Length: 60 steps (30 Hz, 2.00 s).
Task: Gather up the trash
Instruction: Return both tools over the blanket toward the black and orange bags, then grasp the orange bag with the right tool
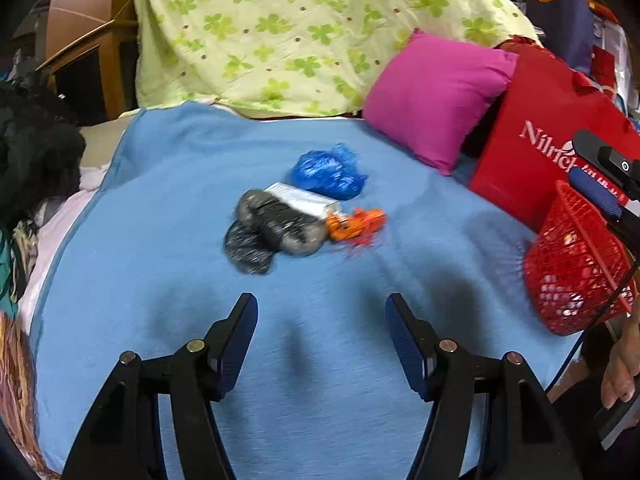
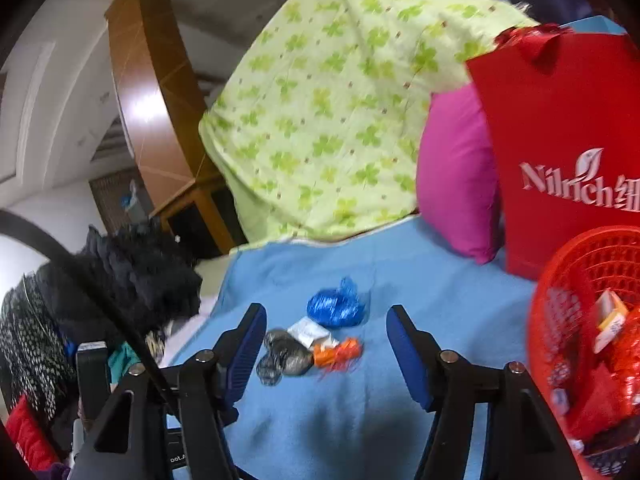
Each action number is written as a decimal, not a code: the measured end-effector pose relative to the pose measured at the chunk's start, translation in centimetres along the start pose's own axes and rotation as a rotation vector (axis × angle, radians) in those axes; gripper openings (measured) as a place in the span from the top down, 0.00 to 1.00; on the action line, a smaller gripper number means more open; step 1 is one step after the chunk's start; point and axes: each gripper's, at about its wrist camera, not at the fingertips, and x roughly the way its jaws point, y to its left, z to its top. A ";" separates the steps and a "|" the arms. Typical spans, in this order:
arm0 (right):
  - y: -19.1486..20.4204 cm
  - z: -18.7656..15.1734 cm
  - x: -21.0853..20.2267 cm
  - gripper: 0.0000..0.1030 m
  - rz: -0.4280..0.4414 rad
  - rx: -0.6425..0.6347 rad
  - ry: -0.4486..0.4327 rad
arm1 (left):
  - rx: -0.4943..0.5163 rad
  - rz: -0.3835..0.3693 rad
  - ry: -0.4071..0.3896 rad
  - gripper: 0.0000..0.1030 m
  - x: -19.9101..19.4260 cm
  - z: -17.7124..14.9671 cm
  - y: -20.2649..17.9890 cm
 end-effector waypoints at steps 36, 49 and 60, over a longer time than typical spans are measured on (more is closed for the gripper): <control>-5.2 -5.1 23.1 0.46 -0.009 0.541 0.524 | -0.173 0.060 0.048 0.35 4.3 -3.7 9.6; -4.8 -4.1 23.0 0.70 -0.095 0.430 0.508 | -0.196 -0.030 0.019 0.35 5.6 0.2 8.6; -6.5 -3.1 20.4 0.71 -0.066 0.450 0.486 | -0.295 -0.225 0.098 0.31 13.6 6.4 6.2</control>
